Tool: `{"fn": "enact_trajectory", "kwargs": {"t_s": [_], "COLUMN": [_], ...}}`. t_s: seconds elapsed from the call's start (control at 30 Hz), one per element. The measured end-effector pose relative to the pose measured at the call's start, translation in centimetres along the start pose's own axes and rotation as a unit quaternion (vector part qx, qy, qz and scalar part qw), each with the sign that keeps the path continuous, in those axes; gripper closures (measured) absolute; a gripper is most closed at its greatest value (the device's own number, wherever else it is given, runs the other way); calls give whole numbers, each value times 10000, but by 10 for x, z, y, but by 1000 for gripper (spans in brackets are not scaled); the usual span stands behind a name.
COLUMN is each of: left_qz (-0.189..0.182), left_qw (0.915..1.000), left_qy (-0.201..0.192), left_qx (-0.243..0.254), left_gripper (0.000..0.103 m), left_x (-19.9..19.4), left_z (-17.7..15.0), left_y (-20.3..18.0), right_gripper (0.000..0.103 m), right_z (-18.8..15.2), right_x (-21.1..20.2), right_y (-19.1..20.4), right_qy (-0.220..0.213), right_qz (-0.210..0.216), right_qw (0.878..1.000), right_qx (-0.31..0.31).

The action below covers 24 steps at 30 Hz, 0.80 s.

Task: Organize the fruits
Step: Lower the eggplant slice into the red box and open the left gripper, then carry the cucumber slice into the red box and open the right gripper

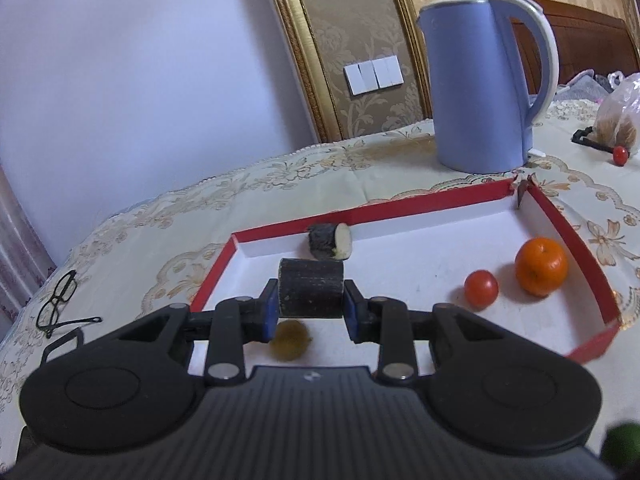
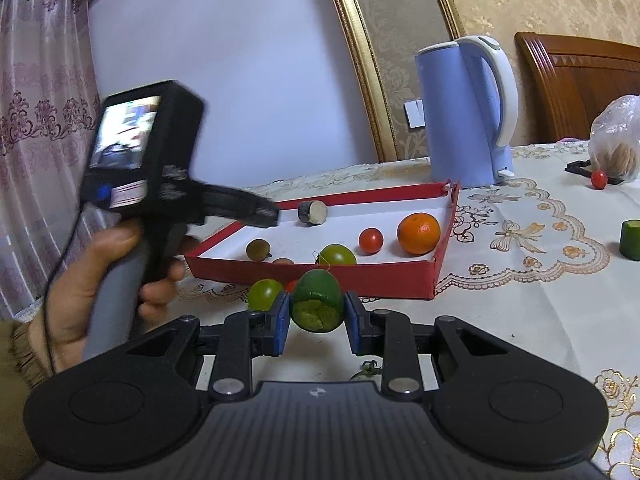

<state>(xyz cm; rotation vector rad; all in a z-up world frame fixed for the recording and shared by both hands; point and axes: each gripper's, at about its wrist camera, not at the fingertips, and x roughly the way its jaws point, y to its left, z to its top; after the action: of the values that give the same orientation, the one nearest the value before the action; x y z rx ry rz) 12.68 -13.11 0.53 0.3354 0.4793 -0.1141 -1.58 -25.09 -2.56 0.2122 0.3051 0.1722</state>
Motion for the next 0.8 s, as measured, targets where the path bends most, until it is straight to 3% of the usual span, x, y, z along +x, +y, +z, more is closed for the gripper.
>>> {"fn": "enact_trajectory", "kwargs": {"t_s": [0.2, 0.3, 0.4, 0.5, 0.57, 0.63, 0.8], "left_qz": [-172, -121, -9, 166, 316, 496, 929], "left_qw": [9995, 9991, 9996, 9997, 9988, 9968, 9893], "left_qy": [266, 385, 284, 169, 64, -73, -43], "left_qx": [43, 98, 64, -115, -366, -622, -1124], "left_gripper": [71, 58, 55, 47, 29, 19, 18], "left_x": [29, 38, 31, 17, 3, -10, -29], "left_z": [15, 19, 18, 11, 3, -9, -51], "left_y": [-20, -29, -26, -10, 9, 29, 73], "right_gripper": [75, 75, 75, 75, 75, 75, 75], "right_z": [3, 3, 3, 3, 4, 3, 0], "right_x": [-8, -8, -8, -7, -6, -6, -1], "right_y": [-2, -5, -8, -9, -8, -3, 8], "right_qy": [-36, -24, -28, -33, -30, -56, -30], "right_qz": [-68, -82, -86, -97, -97, -51, -6], "right_qw": [10000, 10000, 9999, 9999, 9999, 9999, 10000], "right_qx": [-21, 33, 56, 97, 104, 67, 3]}}
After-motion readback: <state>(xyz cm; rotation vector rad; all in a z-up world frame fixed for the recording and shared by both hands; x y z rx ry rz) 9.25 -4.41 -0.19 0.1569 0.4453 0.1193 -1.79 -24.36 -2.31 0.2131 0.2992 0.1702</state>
